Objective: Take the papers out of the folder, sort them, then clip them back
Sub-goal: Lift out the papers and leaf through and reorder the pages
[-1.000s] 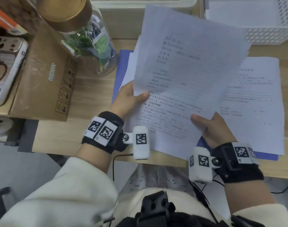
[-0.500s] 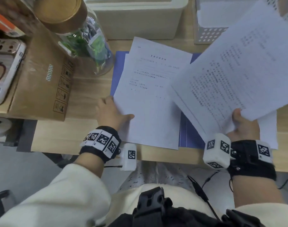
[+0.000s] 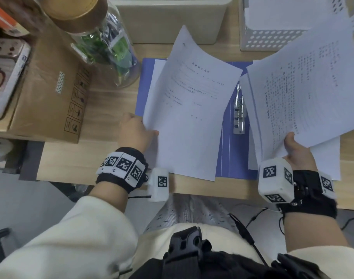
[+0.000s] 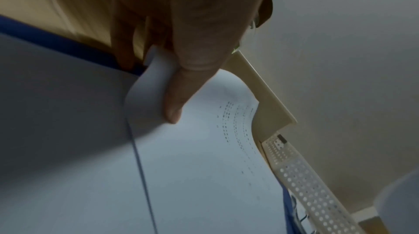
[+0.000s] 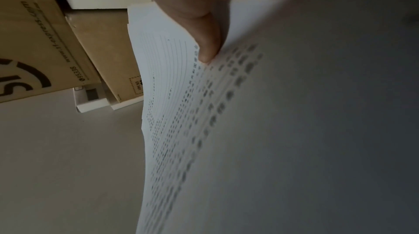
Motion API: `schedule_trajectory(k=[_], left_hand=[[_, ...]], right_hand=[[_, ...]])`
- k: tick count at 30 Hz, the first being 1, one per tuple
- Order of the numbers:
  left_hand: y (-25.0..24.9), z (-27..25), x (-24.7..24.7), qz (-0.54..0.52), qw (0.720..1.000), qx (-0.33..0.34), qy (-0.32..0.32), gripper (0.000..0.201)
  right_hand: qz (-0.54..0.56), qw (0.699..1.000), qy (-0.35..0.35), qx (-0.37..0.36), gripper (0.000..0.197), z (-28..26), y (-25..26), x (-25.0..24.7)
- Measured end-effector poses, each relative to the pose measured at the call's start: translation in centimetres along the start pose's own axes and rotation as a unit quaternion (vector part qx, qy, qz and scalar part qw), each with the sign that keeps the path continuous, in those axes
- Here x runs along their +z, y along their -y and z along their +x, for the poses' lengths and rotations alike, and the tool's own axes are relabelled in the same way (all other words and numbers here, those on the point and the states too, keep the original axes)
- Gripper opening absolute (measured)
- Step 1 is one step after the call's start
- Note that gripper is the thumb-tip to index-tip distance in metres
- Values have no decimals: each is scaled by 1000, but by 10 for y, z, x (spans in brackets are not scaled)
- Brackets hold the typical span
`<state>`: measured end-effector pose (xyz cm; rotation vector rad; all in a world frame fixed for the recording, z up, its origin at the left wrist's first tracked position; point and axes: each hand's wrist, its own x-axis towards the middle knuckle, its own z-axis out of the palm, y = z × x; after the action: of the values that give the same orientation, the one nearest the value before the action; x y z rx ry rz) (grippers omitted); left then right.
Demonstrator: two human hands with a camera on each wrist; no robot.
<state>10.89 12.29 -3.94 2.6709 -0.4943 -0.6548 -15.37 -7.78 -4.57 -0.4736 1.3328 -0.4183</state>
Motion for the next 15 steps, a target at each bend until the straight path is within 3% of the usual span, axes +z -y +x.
schedule_trajectory(k=[4, 7, 8, 11, 15], left_hand=[[-2, 1, 13, 44, 999, 0, 17, 29], [-5, 1, 15, 24, 1000, -10, 15, 33], [-5, 1, 15, 17, 1000, -12, 12, 36], [-3, 0, 12, -36, 999, -36, 2, 46], [3, -6, 1, -211, 974, -85, -18, 57]], right_hand=[[12, 997, 64, 36, 46, -5, -6, 9], [4, 999, 50, 8, 17, -9, -9, 19], [0, 999, 52, 12, 18, -9, -10, 21], [4, 994, 102, 50, 58, -12, -13, 22], [24, 990, 120, 70, 55, -24, -8, 29]])
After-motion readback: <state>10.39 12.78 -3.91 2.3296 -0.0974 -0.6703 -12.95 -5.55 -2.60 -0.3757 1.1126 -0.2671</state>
